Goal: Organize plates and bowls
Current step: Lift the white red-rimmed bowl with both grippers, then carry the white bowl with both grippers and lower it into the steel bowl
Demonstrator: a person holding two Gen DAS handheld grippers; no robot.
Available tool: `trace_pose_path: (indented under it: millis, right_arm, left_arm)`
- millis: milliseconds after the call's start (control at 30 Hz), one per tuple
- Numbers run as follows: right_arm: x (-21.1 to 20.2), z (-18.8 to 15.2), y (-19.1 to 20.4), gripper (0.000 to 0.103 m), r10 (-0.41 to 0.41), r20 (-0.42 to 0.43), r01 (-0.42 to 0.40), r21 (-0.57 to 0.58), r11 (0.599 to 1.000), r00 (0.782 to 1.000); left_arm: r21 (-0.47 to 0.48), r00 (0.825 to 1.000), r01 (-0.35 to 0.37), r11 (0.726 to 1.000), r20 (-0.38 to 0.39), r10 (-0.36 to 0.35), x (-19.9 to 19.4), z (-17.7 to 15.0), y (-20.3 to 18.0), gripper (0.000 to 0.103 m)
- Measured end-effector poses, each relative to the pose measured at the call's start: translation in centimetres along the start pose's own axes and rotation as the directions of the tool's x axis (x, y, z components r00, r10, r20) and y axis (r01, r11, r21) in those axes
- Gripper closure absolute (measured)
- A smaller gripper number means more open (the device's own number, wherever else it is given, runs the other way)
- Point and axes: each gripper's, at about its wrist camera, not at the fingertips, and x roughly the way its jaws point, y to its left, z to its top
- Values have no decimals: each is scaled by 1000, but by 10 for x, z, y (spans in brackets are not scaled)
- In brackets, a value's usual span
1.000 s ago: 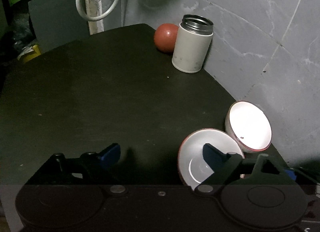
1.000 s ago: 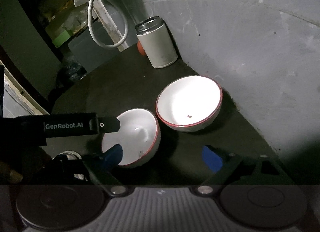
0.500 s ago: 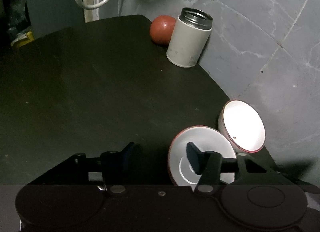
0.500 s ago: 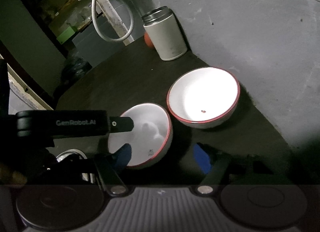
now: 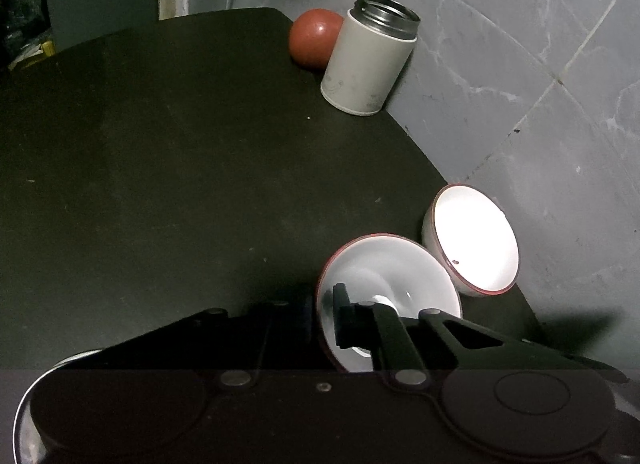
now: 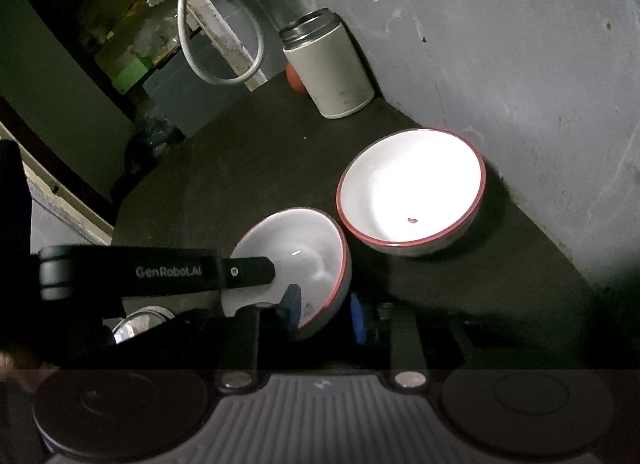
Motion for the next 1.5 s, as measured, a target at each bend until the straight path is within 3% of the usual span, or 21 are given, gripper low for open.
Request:
trace_pose_path:
  millis: [333, 733, 900, 1233, 1500]
  right_arm:
    - [-14, -3, 6, 81, -25, 23, 25, 8, 1000, 999]
    - [-73, -24, 39, 82, -22, 75, 24, -29, 999, 997]
    - [-101, -43, 55, 82, -41, 71, 45, -58, 997, 997]
    - [-137, -92, 77, 82, -100, 14, 101, -116, 988, 995]
    - [-140, -116, 81, 82, -164, -66, 155, -123, 980, 984]
  left_arm:
    - [-13, 999, 24, 1000, 22, -24, -19, -11, 0, 96]
    - [25, 991, 95, 995, 93, -97, -88, -39, -2, 96]
    - [23, 982, 159, 987, 100, -160, -116, -62, 5, 96]
    - [30, 970, 240, 970, 37, -241, -135, -122, 21, 96]
    - [80, 972, 231, 970, -57, -227, -125, -146, 18, 96]
